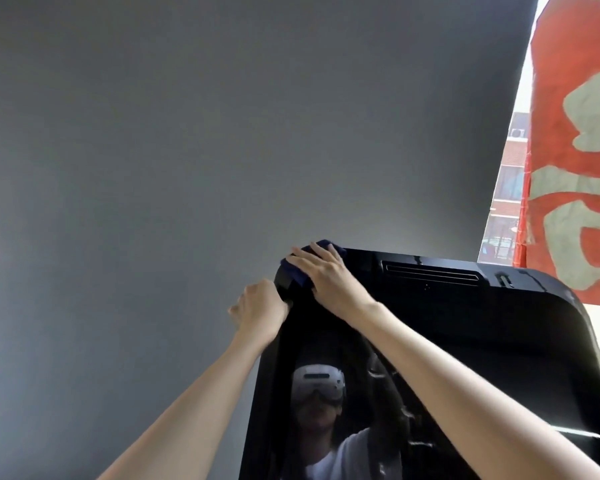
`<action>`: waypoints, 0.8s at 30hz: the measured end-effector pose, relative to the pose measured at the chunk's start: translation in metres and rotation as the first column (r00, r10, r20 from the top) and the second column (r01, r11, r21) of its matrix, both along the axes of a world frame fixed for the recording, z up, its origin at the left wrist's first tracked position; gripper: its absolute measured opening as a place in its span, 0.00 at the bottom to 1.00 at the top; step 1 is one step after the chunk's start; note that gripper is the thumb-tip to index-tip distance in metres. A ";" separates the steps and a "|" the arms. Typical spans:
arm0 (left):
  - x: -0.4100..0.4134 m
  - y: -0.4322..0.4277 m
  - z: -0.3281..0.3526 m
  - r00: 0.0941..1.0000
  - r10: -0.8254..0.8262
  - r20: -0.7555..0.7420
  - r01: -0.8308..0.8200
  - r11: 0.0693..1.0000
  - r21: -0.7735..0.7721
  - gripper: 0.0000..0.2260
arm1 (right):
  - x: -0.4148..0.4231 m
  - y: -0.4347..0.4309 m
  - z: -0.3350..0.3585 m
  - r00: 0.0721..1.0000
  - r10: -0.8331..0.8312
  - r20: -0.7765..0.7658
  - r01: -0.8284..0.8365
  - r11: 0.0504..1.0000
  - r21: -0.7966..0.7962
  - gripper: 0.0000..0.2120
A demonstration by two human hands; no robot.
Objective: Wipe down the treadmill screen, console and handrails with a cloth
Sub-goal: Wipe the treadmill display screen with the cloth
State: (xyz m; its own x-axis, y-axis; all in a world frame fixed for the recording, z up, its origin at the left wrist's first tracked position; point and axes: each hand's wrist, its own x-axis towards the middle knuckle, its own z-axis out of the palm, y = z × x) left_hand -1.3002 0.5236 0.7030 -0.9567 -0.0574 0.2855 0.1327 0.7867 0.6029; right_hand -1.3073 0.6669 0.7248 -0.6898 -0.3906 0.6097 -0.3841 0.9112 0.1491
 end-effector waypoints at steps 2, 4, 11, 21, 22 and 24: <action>0.000 -0.001 -0.004 1.000 -0.023 -0.006 0.023 0.999 0.040 0.12 | -0.004 0.007 0.020 0.998 -0.061 0.028 0.063 0.995 -0.078 0.26; 0.000 -0.002 -0.006 0.999 -0.038 -0.016 0.039 0.998 0.052 0.12 | -0.013 -0.003 0.027 0.977 -0.210 0.033 0.213 0.965 -0.152 0.23; 0.010 -0.005 -0.018 0.996 -0.041 0.074 0.029 0.989 0.147 0.21 | -0.018 -0.009 0.021 0.991 -0.028 0.132 0.018 0.997 0.078 0.23; 0.022 -0.011 -0.026 0.989 0.005 0.150 -0.005 1.000 -0.001 0.17 | -0.007 -0.009 -0.001 0.972 0.195 0.133 -0.229 0.917 0.326 0.18; 0.023 -0.009 -0.025 0.989 0.010 0.146 -0.009 1.000 -0.009 0.16 | -0.014 -0.008 0.001 0.979 0.185 0.086 -0.203 0.933 0.298 0.17; 0.027 -0.007 -0.022 0.990 0.021 0.140 -0.015 0.999 -0.042 0.15 | -0.027 -0.018 0.000 0.999 0.042 -0.006 -0.041 0.995 0.086 0.16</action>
